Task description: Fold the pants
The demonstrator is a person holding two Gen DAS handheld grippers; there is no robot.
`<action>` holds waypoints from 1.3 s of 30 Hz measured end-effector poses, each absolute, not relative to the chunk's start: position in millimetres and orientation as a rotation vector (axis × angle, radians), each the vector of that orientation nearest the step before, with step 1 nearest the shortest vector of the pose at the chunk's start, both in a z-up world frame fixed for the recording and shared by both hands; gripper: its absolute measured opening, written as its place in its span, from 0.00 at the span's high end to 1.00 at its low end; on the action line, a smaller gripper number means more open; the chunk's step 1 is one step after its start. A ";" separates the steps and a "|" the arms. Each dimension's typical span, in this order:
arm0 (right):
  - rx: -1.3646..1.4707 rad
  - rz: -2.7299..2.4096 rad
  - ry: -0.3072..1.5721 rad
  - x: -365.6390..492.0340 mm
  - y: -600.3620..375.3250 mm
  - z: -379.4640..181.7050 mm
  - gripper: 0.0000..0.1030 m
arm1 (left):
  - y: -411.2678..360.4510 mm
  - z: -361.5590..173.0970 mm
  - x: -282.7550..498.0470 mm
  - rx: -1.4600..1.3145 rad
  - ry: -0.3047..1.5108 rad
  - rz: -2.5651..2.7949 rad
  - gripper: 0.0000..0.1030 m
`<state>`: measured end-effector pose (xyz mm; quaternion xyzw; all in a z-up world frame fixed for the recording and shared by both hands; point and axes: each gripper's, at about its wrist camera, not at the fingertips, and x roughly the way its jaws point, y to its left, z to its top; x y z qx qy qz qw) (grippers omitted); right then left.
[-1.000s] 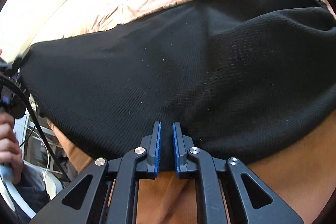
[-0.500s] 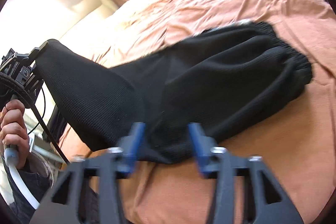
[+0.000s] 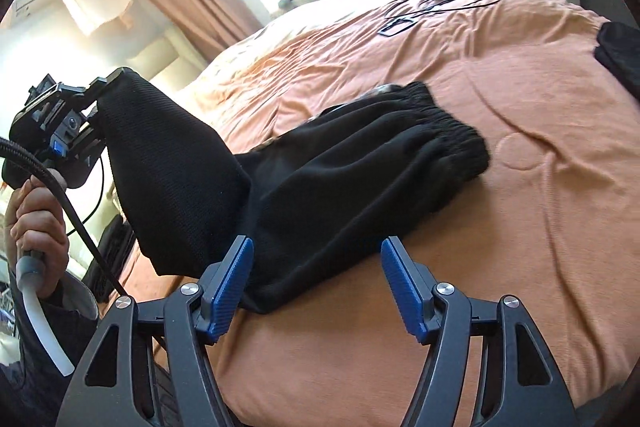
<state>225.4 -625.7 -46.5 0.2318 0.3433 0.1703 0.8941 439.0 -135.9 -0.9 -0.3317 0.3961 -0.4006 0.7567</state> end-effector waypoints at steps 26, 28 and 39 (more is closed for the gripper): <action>0.615 0.245 0.712 171.5 -701.2 -68.0 0.37 | -317.3 -79.2 430.0 -0.559 1.172 -1.009 0.90; 0.618 0.235 0.713 168.4 -704.5 -67.8 0.37 | -325.0 -84.4 428.9 -0.553 1.190 -1.013 0.90; 0.626 0.250 0.733 175.8 -701.4 -70.6 0.37 | -303.3 -92.3 423.5 -0.507 1.226 -0.977 0.22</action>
